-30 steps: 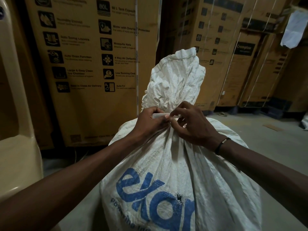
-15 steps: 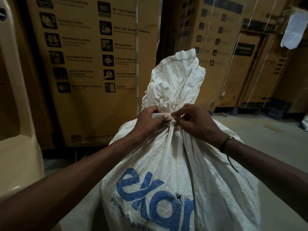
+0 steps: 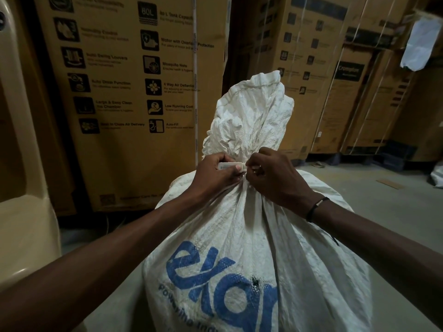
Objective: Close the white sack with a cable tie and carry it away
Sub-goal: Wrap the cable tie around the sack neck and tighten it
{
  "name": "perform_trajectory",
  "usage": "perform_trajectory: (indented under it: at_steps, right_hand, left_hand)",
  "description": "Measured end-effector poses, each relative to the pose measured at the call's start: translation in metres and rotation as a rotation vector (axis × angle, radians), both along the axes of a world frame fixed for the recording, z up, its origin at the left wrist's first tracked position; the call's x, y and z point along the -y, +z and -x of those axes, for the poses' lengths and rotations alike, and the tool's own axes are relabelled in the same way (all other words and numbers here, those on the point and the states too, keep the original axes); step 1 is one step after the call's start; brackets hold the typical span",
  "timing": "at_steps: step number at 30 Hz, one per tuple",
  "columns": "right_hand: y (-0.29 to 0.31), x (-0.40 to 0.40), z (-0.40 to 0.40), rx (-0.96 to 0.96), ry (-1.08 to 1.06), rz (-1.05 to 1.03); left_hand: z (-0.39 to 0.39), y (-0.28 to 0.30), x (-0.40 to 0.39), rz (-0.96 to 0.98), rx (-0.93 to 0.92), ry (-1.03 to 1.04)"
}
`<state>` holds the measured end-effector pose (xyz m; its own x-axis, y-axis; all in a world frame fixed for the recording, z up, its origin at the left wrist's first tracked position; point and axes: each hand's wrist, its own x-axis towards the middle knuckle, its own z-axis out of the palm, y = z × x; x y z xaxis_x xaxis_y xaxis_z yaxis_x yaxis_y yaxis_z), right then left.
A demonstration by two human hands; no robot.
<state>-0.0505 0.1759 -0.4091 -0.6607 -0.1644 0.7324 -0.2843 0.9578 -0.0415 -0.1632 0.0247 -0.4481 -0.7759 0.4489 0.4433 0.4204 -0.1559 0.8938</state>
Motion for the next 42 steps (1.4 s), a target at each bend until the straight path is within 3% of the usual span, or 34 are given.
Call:
perform_trajectory:
  at_steps: [7, 16, 18, 23, 31, 38, 42]
  right_hand:
    - [-0.003, -0.002, -0.001, 0.061, -0.004, 0.087]
    - [-0.008, -0.011, 0.005, 0.194, 0.084, 0.664]
    - [-0.009, -0.01, 0.006, 0.198, 0.075, 0.697]
    - [-0.011, -0.004, 0.008, 0.139, 0.007, 0.524]
    - [-0.006, -0.008, 0.008, 0.159, -0.024, 0.324]
    - [0.003, -0.006, 0.019, 0.304, -0.034, 0.125]
    - [0.0, -0.005, 0.019, 0.294, -0.012, 0.119]
  left_hand:
    - [-0.002, 0.001, 0.002, 0.005, -0.018, 0.017]
    - [0.001, -0.001, 0.002, 0.033, -0.024, 0.038]
    - [0.004, -0.002, 0.0, 0.034, -0.023, 0.034]
    - [0.003, -0.001, 0.001, 0.038, 0.014, -0.013]
    - [0.012, 0.013, 0.013, -0.09, 0.461, -0.275]
    - [0.021, 0.022, 0.02, -0.039, 0.516, -0.363]
    - [0.027, 0.027, 0.017, 0.039, 0.488, -0.36]
